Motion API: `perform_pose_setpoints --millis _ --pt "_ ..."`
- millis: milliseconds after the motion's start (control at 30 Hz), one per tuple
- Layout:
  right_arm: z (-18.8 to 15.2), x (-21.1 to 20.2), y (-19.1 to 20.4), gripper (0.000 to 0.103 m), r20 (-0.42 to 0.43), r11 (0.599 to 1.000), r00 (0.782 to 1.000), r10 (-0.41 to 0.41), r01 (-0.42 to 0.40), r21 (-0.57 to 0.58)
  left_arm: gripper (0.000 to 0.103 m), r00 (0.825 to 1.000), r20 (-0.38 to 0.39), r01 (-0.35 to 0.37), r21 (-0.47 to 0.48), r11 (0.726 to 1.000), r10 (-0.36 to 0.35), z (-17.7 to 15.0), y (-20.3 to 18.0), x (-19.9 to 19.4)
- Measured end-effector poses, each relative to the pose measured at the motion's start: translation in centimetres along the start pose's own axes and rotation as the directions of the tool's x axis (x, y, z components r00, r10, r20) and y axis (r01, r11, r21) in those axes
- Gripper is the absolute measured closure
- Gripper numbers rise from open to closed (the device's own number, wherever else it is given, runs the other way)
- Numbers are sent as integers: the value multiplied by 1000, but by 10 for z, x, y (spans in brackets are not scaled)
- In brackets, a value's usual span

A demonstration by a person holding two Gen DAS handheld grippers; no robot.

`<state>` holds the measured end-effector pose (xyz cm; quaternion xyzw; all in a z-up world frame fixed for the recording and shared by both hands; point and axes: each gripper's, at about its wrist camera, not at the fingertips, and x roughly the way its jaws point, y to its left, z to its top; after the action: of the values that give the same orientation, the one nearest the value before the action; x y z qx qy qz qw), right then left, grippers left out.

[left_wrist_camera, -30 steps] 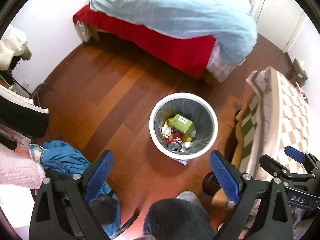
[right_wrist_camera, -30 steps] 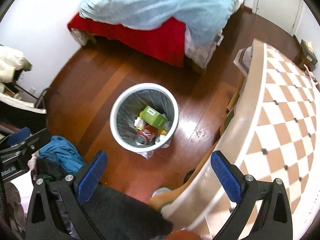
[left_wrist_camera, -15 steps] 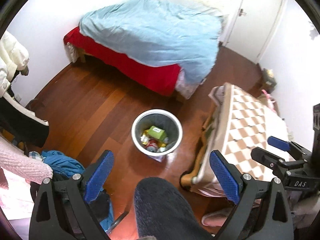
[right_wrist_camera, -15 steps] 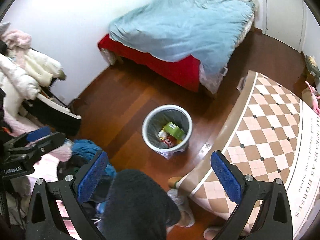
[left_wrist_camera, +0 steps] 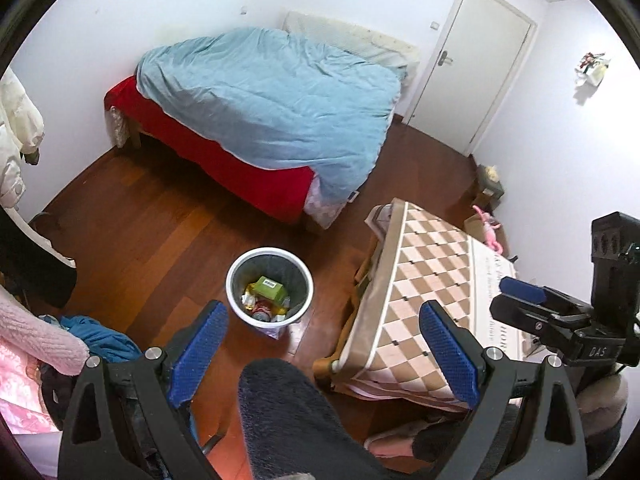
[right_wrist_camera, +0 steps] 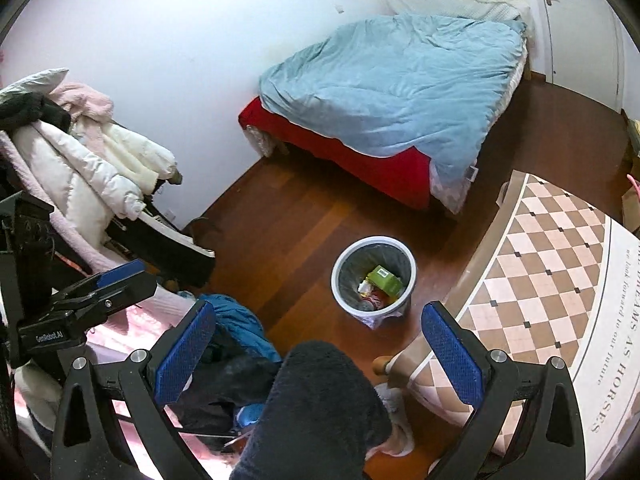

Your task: Collect trash

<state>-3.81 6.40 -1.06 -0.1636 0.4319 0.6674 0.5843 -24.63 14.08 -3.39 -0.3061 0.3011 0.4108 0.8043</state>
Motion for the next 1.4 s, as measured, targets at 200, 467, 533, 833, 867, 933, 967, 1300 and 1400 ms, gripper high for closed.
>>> perform_pose_setpoints --millis 200,467,533,833,867,933,967,1300,1400 --pt "2 -12 10 0 2 999 999 41 -41 -6 5 999 22 25 3 1000 -25 2 -3 -17" --pt "6 -14 20 0 7 998 998 62 -62 -19 5 999 36 32 -2 999 -32 1 1 -26" --pt "6 -14 21 0 5 998 998 65 -65 -19 5 999 35 35 -3 999 -34 0 1 -26" --pt "7 -15 23 0 5 998 998 62 -62 -21 0 999 31 38 0 999 -38 -2 -4 -25" --pt "6 -16 22 0 7 998 998 62 -62 -18 0 999 32 41 0 999 -41 -2 -5 -25" --pt "6 -19 21 0 10 998 998 62 -62 -17 0 999 31 43 -2 999 -43 -2 -7 -24" --pt "6 -21 19 0 13 998 998 62 -62 -14 0 998 32 48 0 999 -48 -1 -8 -24" --pt "5 -36 6 0 38 998 998 56 -56 6 0 997 34 68 19 998 -68 3 -22 -24" --pt "4 -40 3 0 39 998 998 55 -56 8 0 997 34 74 21 997 -75 3 -24 -23"
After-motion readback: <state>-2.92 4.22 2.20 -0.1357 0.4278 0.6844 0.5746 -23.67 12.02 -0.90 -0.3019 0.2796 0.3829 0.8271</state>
